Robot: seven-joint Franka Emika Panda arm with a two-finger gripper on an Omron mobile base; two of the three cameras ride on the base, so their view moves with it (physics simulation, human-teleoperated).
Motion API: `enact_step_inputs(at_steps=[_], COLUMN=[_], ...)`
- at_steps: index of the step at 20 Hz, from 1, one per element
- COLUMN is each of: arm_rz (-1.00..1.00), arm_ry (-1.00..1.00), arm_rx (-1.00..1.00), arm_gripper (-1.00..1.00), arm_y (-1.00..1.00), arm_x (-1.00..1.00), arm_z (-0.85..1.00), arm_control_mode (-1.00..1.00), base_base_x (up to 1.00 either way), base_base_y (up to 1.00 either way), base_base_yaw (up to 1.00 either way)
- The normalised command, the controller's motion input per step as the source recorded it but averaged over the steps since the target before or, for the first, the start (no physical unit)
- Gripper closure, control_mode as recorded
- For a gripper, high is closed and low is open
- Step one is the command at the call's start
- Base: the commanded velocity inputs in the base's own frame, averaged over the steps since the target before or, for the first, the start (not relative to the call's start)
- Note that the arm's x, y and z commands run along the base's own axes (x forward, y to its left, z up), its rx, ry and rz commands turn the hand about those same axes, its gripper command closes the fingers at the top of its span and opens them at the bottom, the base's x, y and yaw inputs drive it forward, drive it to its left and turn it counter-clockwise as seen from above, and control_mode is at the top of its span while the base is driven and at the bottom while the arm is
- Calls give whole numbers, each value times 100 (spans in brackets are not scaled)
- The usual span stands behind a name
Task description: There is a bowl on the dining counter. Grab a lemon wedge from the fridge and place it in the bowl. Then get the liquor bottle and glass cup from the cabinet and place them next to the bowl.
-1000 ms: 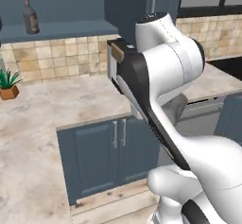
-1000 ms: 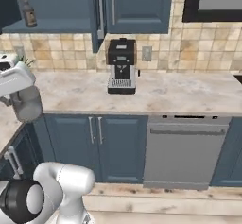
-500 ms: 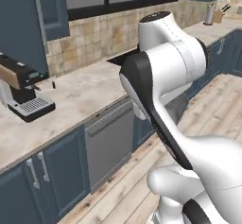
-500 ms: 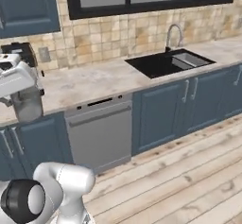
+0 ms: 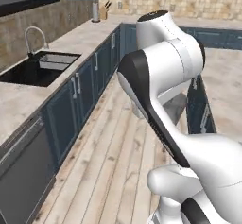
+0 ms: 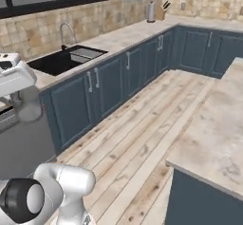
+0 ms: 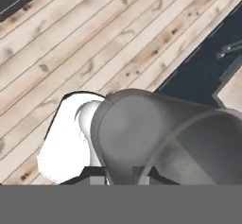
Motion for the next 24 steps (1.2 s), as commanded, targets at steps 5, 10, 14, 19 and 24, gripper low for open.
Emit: enact_step_inputs(at_steps=[5, 10, 14, 19, 24], arm_rz=[0, 0, 0, 0, 0], arm_ry=[0, 0, 0, 0, 0], arm_rx=[0, 0, 0, 0, 0], arm_gripper=[100, 100, 100, 100, 100], arm_y=[0, 0, 0, 0, 0], arm_x=[0, 0, 0, 0, 0], arm_z=[0, 0, 0, 0, 0], arm_control_mode=[100, 100, 100, 100, 100], base_base_x=[0, 0, 0, 0, 0], base_base_y=[-99, -100, -100, -100, -100], base_base_yaw=[-68, -46, -36, -30, -19])
